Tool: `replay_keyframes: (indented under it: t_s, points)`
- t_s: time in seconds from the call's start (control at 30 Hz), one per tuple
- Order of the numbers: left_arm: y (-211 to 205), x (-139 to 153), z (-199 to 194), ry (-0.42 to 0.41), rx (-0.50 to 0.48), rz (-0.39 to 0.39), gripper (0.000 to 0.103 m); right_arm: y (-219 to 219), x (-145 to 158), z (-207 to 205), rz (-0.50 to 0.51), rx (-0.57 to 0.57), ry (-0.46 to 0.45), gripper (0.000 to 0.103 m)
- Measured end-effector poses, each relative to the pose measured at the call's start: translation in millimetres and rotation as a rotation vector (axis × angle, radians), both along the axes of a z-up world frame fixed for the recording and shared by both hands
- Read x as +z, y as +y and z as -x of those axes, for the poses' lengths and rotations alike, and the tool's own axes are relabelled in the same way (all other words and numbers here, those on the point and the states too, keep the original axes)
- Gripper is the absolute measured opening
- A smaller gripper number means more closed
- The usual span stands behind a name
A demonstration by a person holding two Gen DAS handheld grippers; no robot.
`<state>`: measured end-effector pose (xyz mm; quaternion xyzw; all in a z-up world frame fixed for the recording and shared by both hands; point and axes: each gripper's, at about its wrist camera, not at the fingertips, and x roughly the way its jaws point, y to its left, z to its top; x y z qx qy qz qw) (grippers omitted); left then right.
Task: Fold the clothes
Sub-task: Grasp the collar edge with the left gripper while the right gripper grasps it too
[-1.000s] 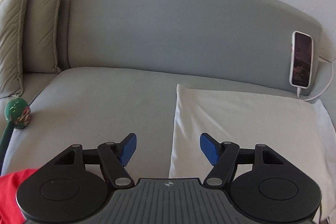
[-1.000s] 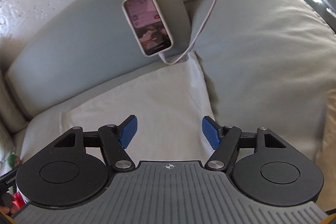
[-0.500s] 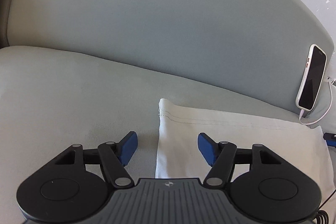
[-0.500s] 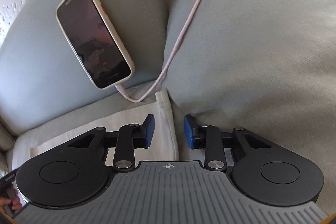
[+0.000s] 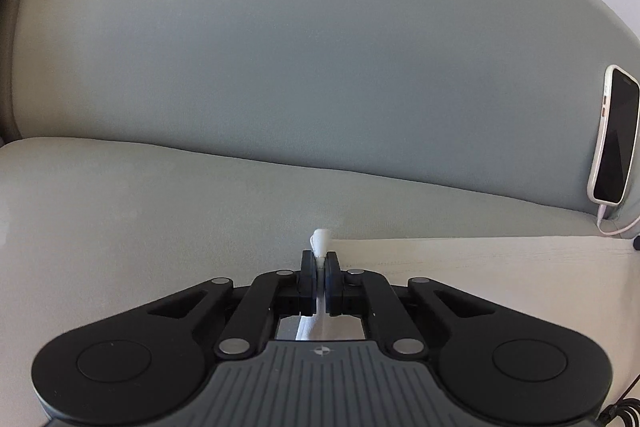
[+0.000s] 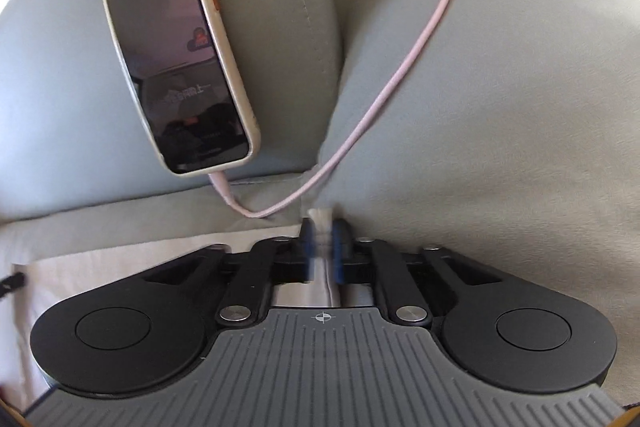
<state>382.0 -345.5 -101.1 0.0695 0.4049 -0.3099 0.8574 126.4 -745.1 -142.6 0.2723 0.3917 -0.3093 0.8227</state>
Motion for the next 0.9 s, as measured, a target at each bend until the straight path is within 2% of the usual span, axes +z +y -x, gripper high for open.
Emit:
replay_keyframes:
  t_s: [0.17, 0.4, 0.47, 0.57, 0.67, 0.73, 0.8, 0.9]
  points:
    - [21, 26, 23, -0.022, 0.008, 0.009, 0.002, 21, 26, 27, 0.045, -0.039, -0.045, 0.006]
    - [70, 72, 69, -0.012, 0.019, 0.007, 0.002, 66, 85, 95, -0.041, -0.091, -0.143, 0.006]
    - [91, 83, 87, 0.016, 0.013, -0.006, 0.002, 82, 100, 120, -0.076, -0.113, -0.153, 0.006]
    - [129, 94, 124, 0.056, -0.006, 0.018, 0.002, 110, 116, 159, -0.106, -0.122, -0.161, 0.006]
    - [150, 90, 164, -0.004, -0.059, 0.008, 0.002, 136, 120, 194, -0.096, -0.109, -0.092, 0.006]
    - [169, 90, 190, -0.01, -0.07, 0.05, 0.002, 151, 122, 224, -0.129, -0.126, -0.107, 0.006]
    - [184, 84, 208, 0.019, -0.037, 0.09, 0.002, 167, 123, 249, -0.131, -0.123, -0.127, 0.006]
    - [200, 70, 231, 0.04, 0.019, 0.097, 0.002, 187, 127, 282, -0.133, -0.114, -0.151, 0.006]
